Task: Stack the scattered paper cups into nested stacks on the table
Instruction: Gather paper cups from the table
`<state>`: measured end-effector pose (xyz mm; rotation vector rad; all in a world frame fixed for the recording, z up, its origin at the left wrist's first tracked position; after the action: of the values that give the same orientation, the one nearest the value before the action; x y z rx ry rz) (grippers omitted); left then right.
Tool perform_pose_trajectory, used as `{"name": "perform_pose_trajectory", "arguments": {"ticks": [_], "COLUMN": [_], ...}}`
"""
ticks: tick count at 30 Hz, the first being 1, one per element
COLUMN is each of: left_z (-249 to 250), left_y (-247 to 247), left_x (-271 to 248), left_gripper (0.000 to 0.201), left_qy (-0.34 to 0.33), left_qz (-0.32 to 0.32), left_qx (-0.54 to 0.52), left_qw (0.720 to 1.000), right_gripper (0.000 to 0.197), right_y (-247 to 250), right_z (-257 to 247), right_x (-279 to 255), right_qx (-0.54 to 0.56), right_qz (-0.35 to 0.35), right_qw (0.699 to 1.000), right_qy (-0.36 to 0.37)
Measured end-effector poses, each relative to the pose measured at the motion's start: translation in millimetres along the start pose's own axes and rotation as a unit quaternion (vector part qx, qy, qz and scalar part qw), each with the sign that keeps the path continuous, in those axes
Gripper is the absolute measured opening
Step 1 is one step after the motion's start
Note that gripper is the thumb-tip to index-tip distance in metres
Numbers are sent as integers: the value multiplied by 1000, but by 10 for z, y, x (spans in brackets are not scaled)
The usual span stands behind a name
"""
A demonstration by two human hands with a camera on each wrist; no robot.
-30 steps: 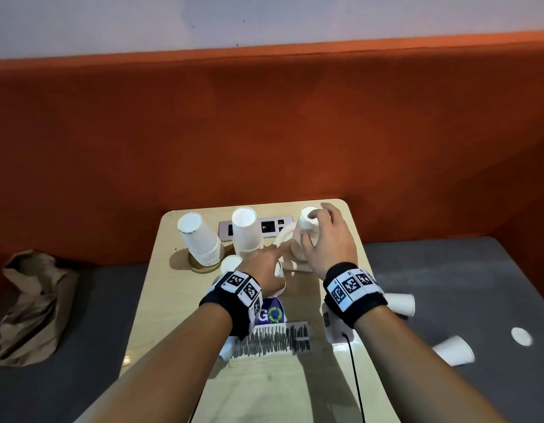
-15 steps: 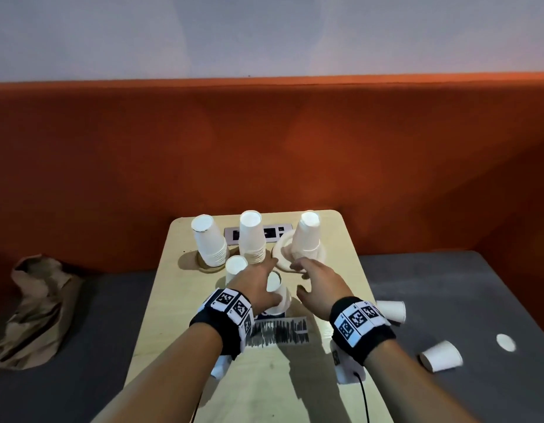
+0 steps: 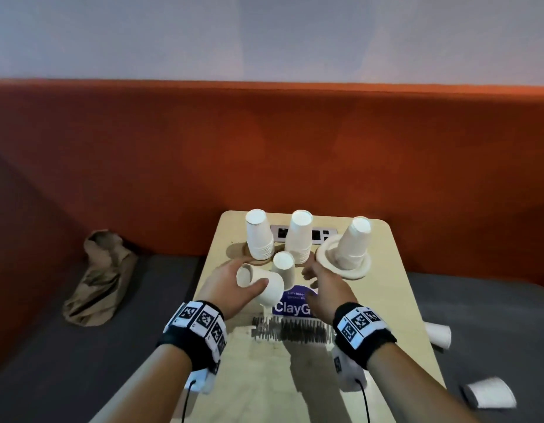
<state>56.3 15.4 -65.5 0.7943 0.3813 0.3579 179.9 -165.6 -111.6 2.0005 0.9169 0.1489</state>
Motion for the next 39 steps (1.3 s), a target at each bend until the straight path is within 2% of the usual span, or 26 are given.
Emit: {"name": "perform_pose_trajectory", "arguments": {"ticks": [2,4,7,10,14,16,19,22,25,29,33,39], "left_z": [-113,-182,-249,-278,-167,-69,124,361,581,874,1189,1369], "left_y": [175,315,474,587,669,692,670,571,410,193,-31,-276], "left_x": [-48,-88,-125,-134,-130,-119,-73,-2,74,170,233,321], "left_gripper": [58,68,80,72,58,55,56,62,65,64,65,70], "left_qy": [13,21,23,8,-28,-48,-77,-100,-120,-147,-179,-202], "left_qz": [35,59,83,113,131,135,127,105,89,88,68,42], "left_qx": [-19,-33,-59,-71,-58,-54,-51,-43,-56,-59,-60,-43], "left_qw": [999,997,994,991,989,988,988,988,987,984,980,978], "right_gripper": [41,45,54,60,44,32,30,37,42,30,27,23], "right_y": [46,27,-54,-168,-318,-330,-273,-73,245,733,1172,1598], "right_z": [-93,-222,-432,-570,-537,-452,-322,-184,-18,180,249,275], "right_x": [71,151,271,361,396,378,316,189,-36,-353,-579,-659], "right_qx": [5,-10,-55,-120,-168,-149,-129,-95,-34,20,24,54], "right_qz": [49,66,64,37,-4,-4,13,49,115,183,235,317], "right_qw": [999,998,994,988,982,987,989,993,992,983,972,946], "right_qy": [-3,18,65,95,85,67,65,57,41,-4,7,33]}}
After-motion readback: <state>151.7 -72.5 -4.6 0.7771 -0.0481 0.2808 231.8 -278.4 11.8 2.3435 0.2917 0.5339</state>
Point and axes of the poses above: each hand's wrist, its own x-axis towards the middle knuckle, its own y-axis out of the back of the hand, z = x × y, the point moved 8 cm from there along x, towards the middle knuckle, and after that the axes turned 5 degrees about -z, right-handed, at the moved point
